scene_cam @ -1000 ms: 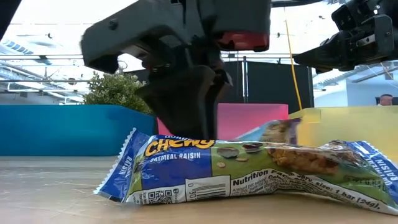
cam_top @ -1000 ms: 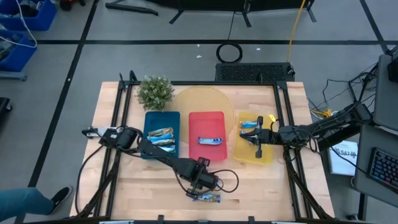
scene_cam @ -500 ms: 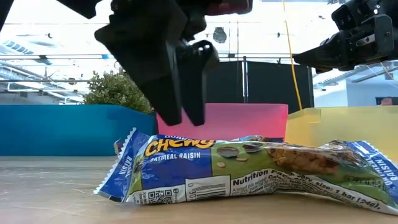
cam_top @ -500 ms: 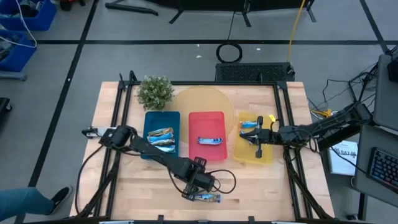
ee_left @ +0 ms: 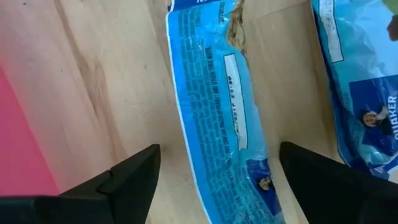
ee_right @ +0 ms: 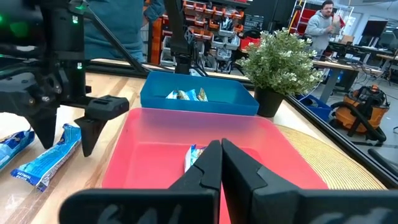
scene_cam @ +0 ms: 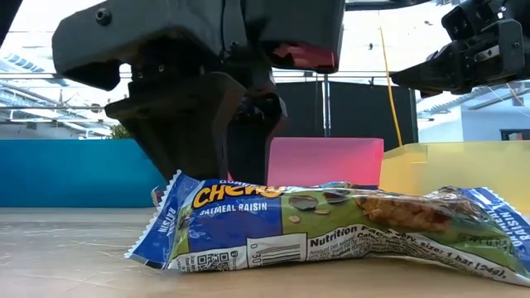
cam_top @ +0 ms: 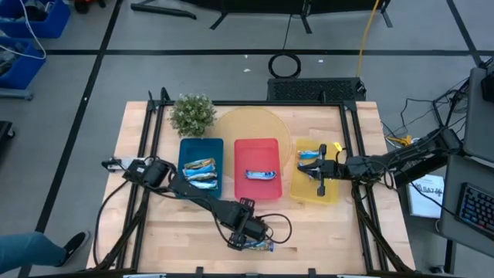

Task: Pick and place Granola Bars by type
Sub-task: Put the blue granola bar into the red bin

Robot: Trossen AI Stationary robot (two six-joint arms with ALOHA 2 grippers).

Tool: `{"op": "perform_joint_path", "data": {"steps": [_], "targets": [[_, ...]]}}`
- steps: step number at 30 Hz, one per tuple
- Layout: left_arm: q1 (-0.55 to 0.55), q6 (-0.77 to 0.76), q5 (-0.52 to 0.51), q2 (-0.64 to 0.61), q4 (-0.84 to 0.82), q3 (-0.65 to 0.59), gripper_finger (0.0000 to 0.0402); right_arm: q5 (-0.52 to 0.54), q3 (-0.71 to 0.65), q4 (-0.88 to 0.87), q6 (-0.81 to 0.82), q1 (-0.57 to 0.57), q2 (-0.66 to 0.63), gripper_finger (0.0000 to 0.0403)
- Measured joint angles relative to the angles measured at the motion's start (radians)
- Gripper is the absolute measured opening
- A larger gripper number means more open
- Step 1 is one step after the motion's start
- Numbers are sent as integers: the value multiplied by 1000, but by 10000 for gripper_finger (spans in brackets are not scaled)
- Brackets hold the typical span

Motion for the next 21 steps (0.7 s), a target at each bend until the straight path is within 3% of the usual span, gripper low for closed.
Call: {"op": "perform_joint_path", "data": {"steps": [5, 16, 21], "targets": [[10, 18, 28, 5, -1, 1, 289, 0, 0, 0, 0, 0, 0, 0], [15, 95, 22, 1, 1, -2, 61, 0, 0, 0, 3, 0, 0, 0], [17, 114, -60, -22, -21, -7, 19, 0, 0, 0, 3, 0, 0, 0]]}}
